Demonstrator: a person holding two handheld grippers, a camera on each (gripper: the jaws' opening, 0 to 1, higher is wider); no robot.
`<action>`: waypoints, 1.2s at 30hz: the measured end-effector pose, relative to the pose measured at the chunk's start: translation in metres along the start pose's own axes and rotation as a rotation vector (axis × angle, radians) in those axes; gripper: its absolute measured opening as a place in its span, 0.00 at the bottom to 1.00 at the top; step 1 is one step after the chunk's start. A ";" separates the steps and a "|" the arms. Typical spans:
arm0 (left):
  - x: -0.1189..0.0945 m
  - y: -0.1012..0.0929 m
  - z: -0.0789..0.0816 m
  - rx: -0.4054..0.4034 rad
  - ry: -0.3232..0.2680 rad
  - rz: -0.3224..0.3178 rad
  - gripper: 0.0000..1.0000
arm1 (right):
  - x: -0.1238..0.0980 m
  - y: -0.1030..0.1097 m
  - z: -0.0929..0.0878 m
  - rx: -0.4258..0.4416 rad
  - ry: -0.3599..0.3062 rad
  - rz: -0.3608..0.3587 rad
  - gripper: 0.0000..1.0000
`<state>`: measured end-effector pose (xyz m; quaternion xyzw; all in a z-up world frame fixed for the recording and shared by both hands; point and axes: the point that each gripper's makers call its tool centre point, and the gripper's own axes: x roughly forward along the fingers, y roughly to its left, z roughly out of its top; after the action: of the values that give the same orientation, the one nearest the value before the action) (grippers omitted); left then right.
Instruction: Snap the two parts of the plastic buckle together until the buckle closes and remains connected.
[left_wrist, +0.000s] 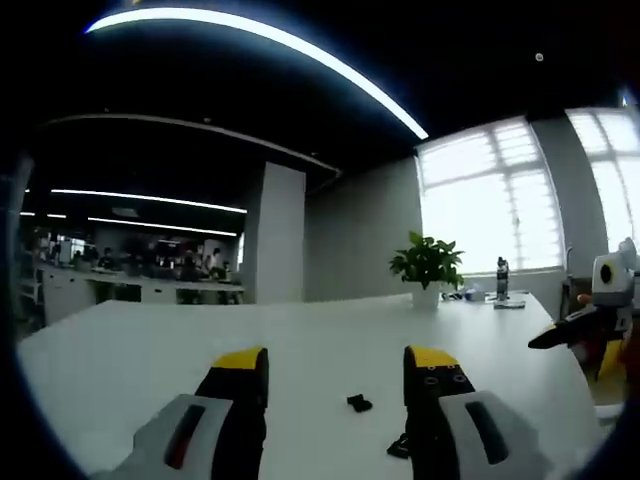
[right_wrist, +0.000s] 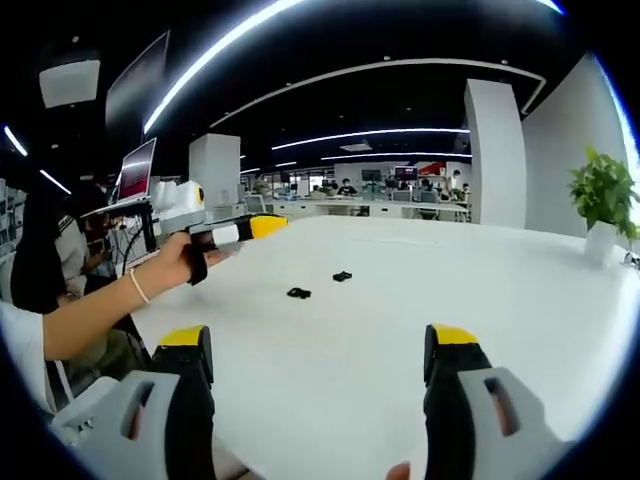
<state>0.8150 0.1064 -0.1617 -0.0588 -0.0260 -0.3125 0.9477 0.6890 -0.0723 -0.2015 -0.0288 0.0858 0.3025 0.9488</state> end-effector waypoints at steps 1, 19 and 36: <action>0.000 -0.001 0.000 0.004 0.001 -0.001 0.55 | 0.000 -0.008 -0.001 0.012 -0.002 -0.016 0.88; 0.000 0.012 -0.012 0.059 0.044 0.072 0.55 | 0.009 -0.045 0.016 0.006 -0.037 -0.124 0.87; 0.003 0.020 -0.023 0.075 0.091 0.105 0.55 | 0.015 -0.052 0.042 -0.045 -0.057 -0.103 0.85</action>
<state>0.8298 0.1180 -0.1864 -0.0103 0.0086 -0.2638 0.9645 0.7374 -0.1018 -0.1631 -0.0461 0.0503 0.2557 0.9644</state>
